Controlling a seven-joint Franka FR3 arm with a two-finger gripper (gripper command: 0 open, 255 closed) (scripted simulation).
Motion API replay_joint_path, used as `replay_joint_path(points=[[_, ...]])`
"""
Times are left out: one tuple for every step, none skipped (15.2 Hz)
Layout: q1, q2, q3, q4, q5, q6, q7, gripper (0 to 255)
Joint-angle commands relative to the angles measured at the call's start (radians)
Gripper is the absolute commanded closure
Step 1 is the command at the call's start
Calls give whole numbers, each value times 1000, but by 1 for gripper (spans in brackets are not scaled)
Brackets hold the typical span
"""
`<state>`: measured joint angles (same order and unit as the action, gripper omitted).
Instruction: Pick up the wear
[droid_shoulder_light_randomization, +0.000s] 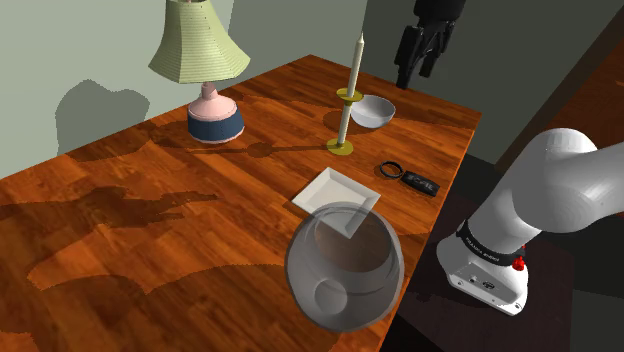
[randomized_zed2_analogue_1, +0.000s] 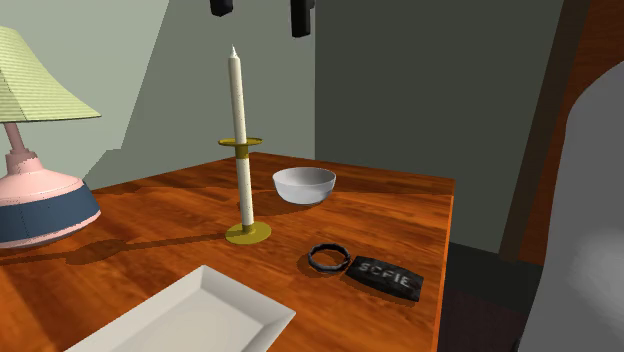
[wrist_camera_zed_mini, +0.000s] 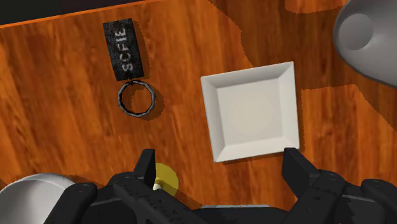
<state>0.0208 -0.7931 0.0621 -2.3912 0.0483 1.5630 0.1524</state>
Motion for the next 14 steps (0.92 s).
replay_joint_path(points=[[0,0,0,0,0,0,0,0],[-3,-7,-9,-34,-6,20,-12,0],[-6,-13,-19,-67,-12,41,-24,0],[-10,-17,-28,-99,-19,62,-35,0],[-14,-21,-38,-130,-26,83,-47,0],[-18,-24,-48,-161,-33,105,-59,0],[-23,-25,-58,-191,-41,127,-71,0],[-28,-26,-68,-220,-49,150,-82,0],[-34,-25,-78,-249,-58,173,-94,0],[-40,-23,-89,-277,-66,196,-106,0],[-46,-19,-100,-303,-76,221,-118,0],[-53,-14,-111,-330,-86,246,-130,0],[-61,-7,-122,-355,-96,272,-142,0],[-69,2,-134,-379,-106,299,-154,0]])
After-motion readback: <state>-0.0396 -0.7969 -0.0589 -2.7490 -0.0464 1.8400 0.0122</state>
